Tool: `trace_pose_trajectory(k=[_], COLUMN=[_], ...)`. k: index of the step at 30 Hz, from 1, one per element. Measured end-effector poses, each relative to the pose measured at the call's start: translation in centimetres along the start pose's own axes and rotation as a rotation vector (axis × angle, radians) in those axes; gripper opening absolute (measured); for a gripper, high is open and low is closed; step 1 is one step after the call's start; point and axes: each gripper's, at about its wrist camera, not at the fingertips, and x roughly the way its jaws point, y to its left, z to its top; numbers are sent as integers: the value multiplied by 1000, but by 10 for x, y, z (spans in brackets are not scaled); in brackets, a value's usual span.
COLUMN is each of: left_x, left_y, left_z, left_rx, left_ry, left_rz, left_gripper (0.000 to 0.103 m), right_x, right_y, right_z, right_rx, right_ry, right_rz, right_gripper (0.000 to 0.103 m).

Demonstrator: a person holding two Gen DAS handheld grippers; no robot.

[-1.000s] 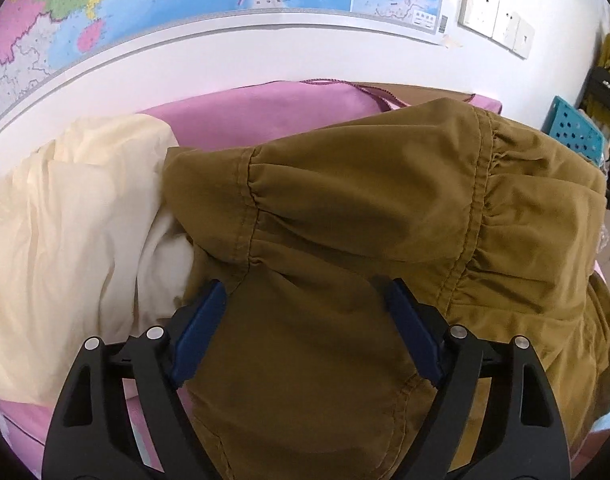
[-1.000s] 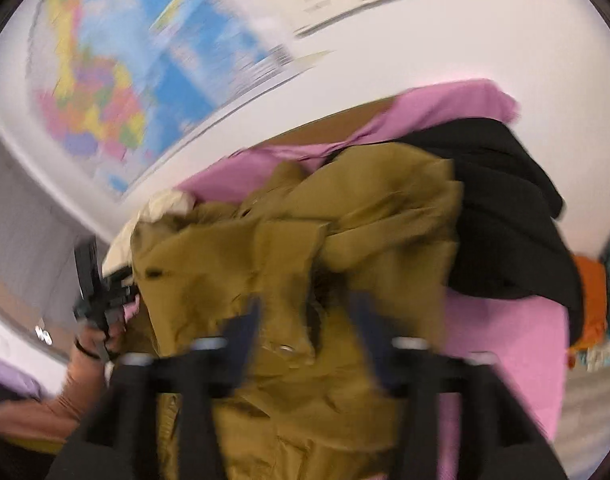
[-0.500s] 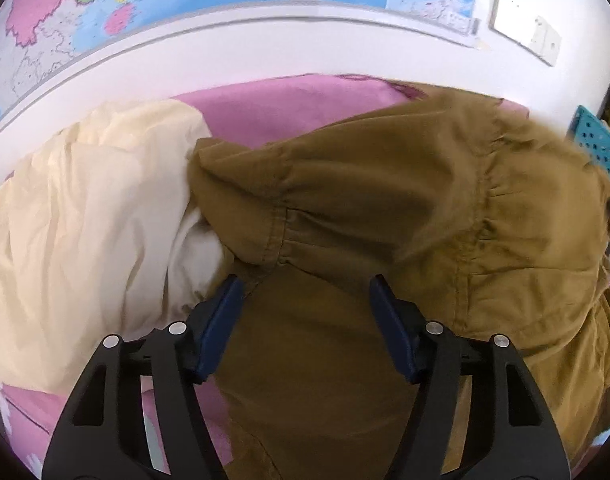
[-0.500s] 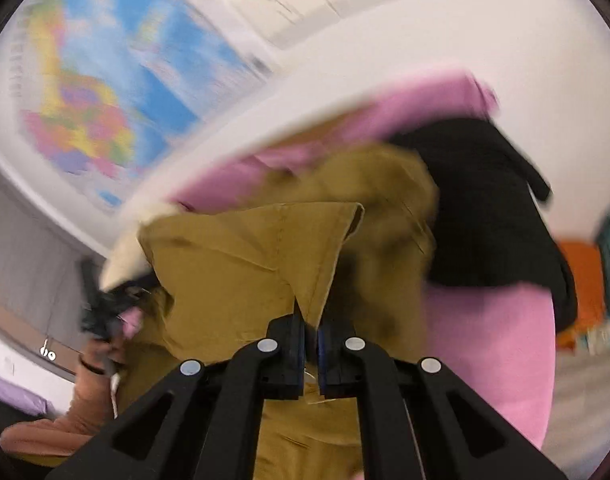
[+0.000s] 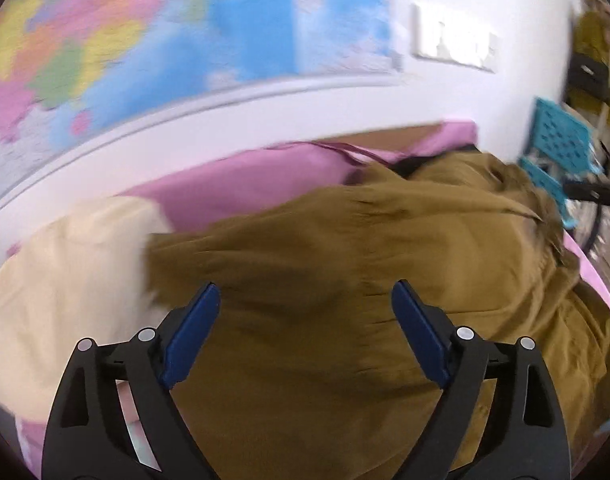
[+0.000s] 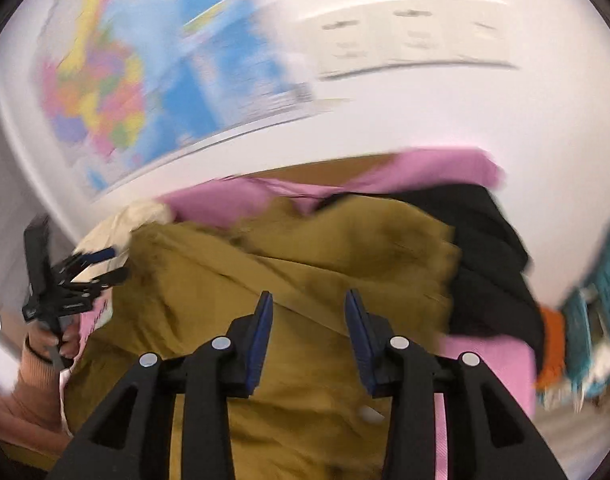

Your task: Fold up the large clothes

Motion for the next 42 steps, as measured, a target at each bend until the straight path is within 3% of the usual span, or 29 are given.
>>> trace_pose_trajectory(k=[3, 6, 7, 9, 12, 14, 18, 25, 30, 33, 37, 40, 42], left_x=[35, 64, 67, 68, 65, 62, 55, 39, 2, -28, -38, -29, -21], left_y=[-5, 5, 10, 17, 18, 18, 26, 37, 53, 65, 63, 64, 66], left_z=[-3, -17, -20, -27, -31, -32, -32, -38, -46, -61, -83, -104, -117], left_rx=[4, -45, -65, -96, -99, -103, -128, -158, -196, -219, -203, -206, -224], left_ry=[92, 206, 219, 223, 226, 228, 215, 201, 135, 92, 119, 180, 223], left_rz=[5, 0, -9, -41, -44, -37, -57, -60, -92, -128, -106, -83, -74], left_gripper=[87, 88, 88, 88, 88, 88, 87, 88, 90, 92, 93, 93, 93], right_x=[49, 106, 127, 139, 125, 105, 90, 161, 129, 96, 83, 111, 121], right_y=[26, 38, 35, 31, 37, 43, 60, 69, 74, 72, 87, 98, 93], right_z=[11, 10, 6, 4, 7, 13, 25, 21, 21, 16, -9, -29, -36], right_rx=[-82, -161, -177, -179, -220, -225, -227, -257, -257, -233, -290, -357, -335], right_ry=[56, 147, 187, 200, 199, 149, 85, 180, 157, 123, 164, 251, 255], right_rz=[53, -53, -95, -97, -104, -93, -5, -53, -35, 40, 94, 37, 31], right_gripper=[36, 34, 32, 33, 33, 36, 38, 43, 52, 52, 52, 52, 53])
